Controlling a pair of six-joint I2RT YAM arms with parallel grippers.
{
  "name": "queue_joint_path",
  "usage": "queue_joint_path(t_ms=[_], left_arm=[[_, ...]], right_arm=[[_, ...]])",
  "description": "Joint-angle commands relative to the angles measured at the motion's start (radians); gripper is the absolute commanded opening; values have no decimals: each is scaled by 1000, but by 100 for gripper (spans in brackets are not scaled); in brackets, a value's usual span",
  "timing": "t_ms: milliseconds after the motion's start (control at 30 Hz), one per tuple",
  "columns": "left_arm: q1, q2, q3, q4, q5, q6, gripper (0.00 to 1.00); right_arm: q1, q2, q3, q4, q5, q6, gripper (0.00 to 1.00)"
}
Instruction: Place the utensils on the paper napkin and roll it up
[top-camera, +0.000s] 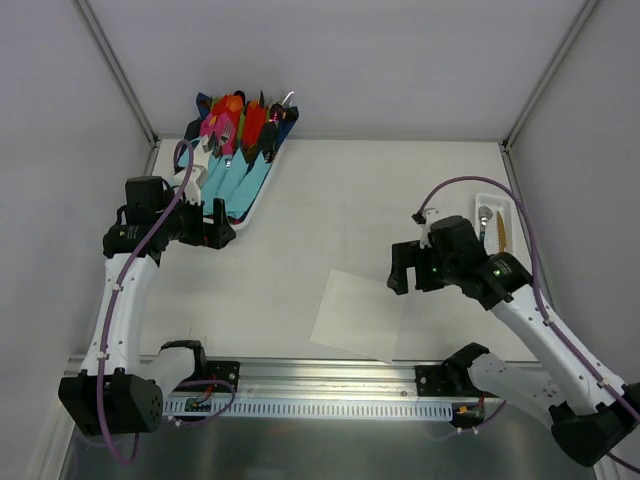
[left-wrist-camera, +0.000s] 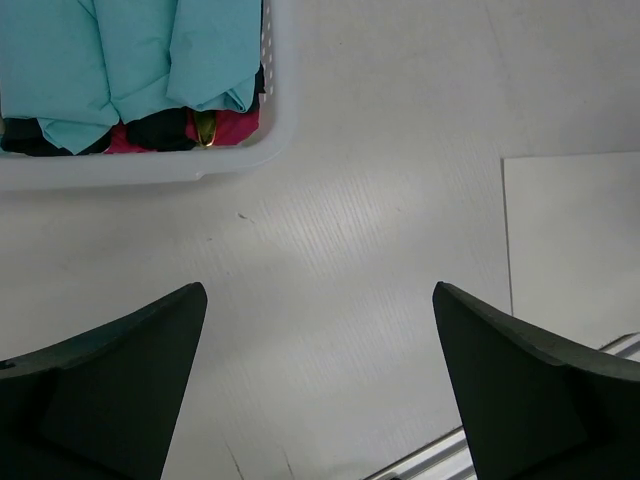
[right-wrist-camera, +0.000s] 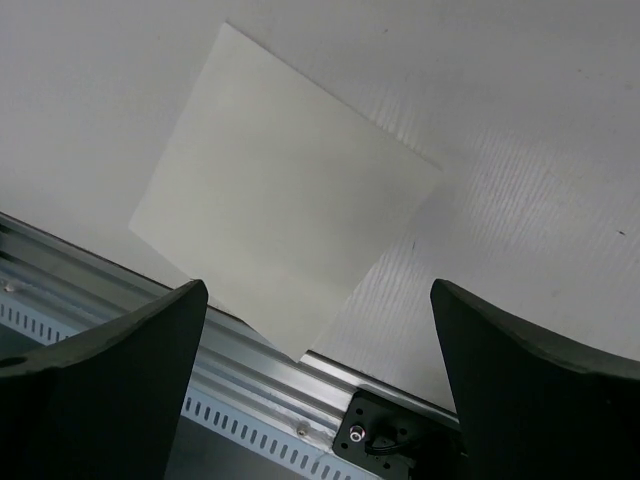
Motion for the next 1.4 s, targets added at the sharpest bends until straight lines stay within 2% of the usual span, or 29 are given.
queue_joint_path(t_ms=[0,100,233,300,400,467,600,767,900,1133,1267,1367], left_arm=[[2,3,0,-9,8,-8,99],[2,24,25,-11,-50,-46,99],[2,43,51,-11,-108,-101,99],[4,49,58,-11,-115,-121,99],[2,61,61,-11,-130,-134,99],[4,70,64,-11,-142,-144,99],[4,83,63,-11,-158,-169,99],[7,77,54,-11,-184,-158,99],[10,35,43,-9,-162,-147,99],[13,24,38,-9,-139,-106,99],[19,38,41,-9,-127,-100,99],[27,44,40,-9,-119,-92,99]], right_arm=[[126,47,-6,-17,138,80,99],[250,119,-15,-25,232,207,99],[427,234,-10,-57,385,595,98],[512,291,14,-91,436,717,97],[568,420,58,-112,479,878,98],[574,520,84,-117,456,980,98],[608,687,192,-204,486,1129,97],[633,788,183,-114,488,1215,94],[633,775,71,65,483,1272,92],[633,768,-46,173,517,1320,91],[619,802,-73,243,457,1241,92],[575,857,-29,248,361,1035,93]])
